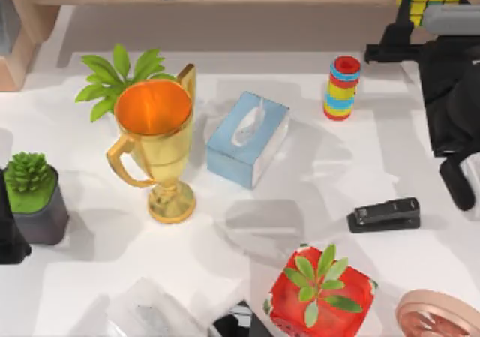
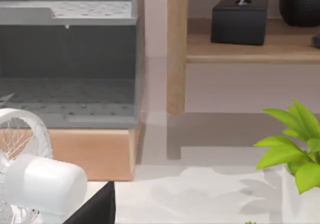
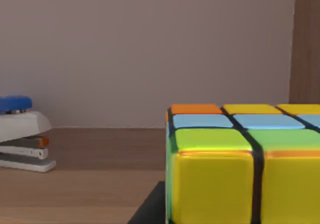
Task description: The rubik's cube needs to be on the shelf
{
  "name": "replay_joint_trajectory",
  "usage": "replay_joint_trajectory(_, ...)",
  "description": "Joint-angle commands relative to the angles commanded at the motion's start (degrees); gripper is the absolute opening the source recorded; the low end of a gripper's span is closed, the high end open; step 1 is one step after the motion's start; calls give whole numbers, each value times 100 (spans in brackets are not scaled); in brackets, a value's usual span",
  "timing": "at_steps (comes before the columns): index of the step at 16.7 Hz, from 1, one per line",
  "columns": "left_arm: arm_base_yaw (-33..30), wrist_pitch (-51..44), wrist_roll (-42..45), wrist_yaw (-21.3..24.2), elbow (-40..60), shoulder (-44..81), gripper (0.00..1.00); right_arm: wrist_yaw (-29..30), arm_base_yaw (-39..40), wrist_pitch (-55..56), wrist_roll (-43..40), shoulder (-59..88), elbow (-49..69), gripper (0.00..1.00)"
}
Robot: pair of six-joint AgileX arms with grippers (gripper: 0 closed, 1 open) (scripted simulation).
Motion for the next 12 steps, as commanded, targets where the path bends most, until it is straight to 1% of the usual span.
replay_joint_trajectory(6, 0, 0, 0, 0, 0, 0, 100, -30, -20, -50, -8, -23, 70, 0)
replay_joint_trajectory(12, 0, 0, 0, 0, 0, 0, 100, -230, 17, -656, -54, 199, 1149, 0)
